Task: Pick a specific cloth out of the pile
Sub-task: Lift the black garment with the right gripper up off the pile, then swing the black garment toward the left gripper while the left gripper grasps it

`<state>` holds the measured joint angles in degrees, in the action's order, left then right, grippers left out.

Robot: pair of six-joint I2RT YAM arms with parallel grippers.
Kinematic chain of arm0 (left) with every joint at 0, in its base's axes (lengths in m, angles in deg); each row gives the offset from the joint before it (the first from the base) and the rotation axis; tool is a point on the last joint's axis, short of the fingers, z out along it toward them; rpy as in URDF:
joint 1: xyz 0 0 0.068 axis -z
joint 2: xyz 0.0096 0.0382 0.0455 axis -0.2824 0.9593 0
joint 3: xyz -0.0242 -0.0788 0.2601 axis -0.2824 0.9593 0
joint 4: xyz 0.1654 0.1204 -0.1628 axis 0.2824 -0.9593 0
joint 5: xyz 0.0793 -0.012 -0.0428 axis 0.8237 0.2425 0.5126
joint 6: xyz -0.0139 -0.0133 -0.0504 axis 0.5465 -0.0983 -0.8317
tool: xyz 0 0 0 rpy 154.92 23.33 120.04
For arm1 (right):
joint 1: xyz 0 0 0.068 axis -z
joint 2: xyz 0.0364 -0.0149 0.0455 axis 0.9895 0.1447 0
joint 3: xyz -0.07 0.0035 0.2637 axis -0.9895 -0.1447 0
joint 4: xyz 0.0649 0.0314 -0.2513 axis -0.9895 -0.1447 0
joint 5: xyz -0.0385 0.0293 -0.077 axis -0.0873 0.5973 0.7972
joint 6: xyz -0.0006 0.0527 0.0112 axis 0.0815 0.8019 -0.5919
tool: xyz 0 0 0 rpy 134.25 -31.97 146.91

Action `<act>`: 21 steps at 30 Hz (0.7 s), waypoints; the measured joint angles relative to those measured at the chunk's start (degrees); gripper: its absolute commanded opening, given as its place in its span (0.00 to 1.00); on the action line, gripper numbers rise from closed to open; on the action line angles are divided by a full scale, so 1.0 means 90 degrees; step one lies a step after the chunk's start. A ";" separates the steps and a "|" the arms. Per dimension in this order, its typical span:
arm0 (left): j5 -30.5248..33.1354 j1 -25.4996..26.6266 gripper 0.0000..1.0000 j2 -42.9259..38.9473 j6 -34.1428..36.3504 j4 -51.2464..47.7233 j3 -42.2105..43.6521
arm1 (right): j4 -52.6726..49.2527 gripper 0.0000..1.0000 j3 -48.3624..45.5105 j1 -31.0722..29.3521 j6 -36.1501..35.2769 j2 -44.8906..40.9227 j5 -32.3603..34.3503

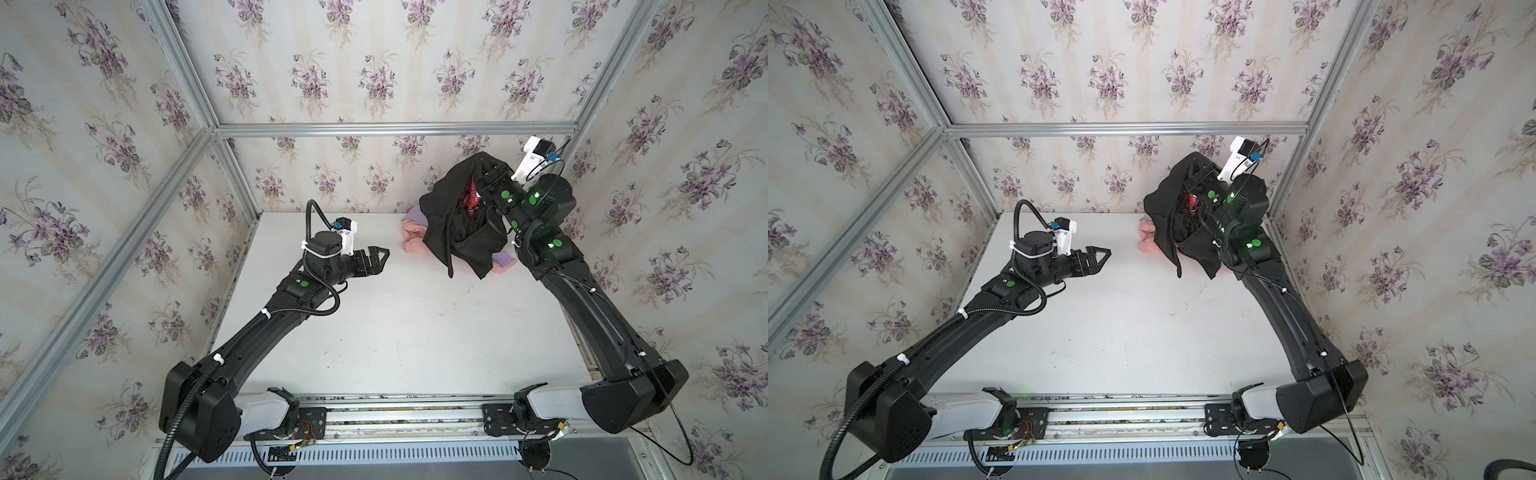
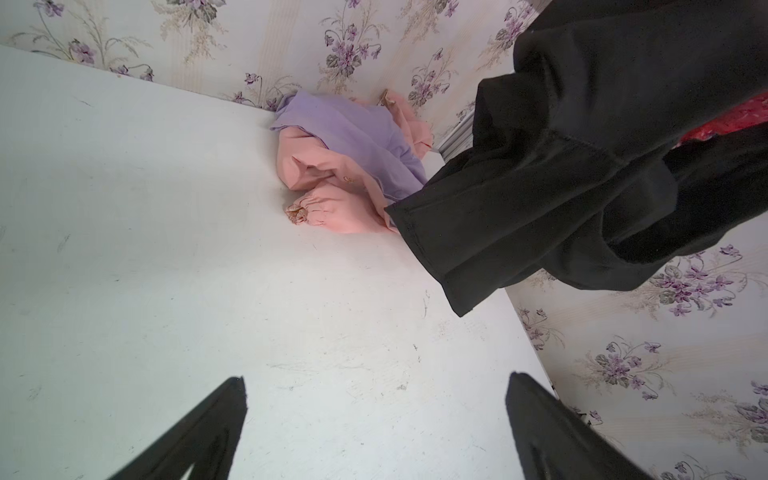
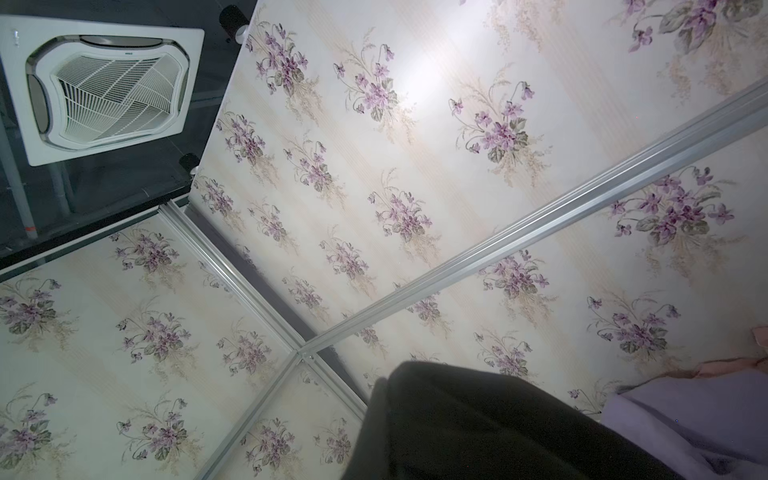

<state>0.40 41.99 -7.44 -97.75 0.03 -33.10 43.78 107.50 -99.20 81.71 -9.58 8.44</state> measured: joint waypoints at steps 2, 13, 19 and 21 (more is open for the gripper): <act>0.0000 0.0000 1.00 -0.0102 0.0000 0.0002 0.0017 | 0.0000 0.00 0.0000 -0.0085 -0.0117 -0.0107 0.0017; 0.0197 -0.0002 1.00 -0.0682 0.0015 -0.0027 0.0172 | -0.0029 0.00 -0.0056 -0.0697 -0.0704 -0.0534 0.0304; 0.0272 -0.0005 1.00 -0.1076 0.0015 -0.0039 0.0352 | -0.0124 0.00 -0.0100 -0.1083 -0.0916 -0.0685 0.0376; 0.0335 -0.0002 1.00 -0.1212 0.0015 -0.0044 0.0418 | -0.0185 0.00 -0.0109 -0.1251 -0.1001 -0.0748 0.0420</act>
<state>3.41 41.97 -18.35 -97.62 -0.36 -29.34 42.12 106.52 -110.46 72.71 -16.31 12.23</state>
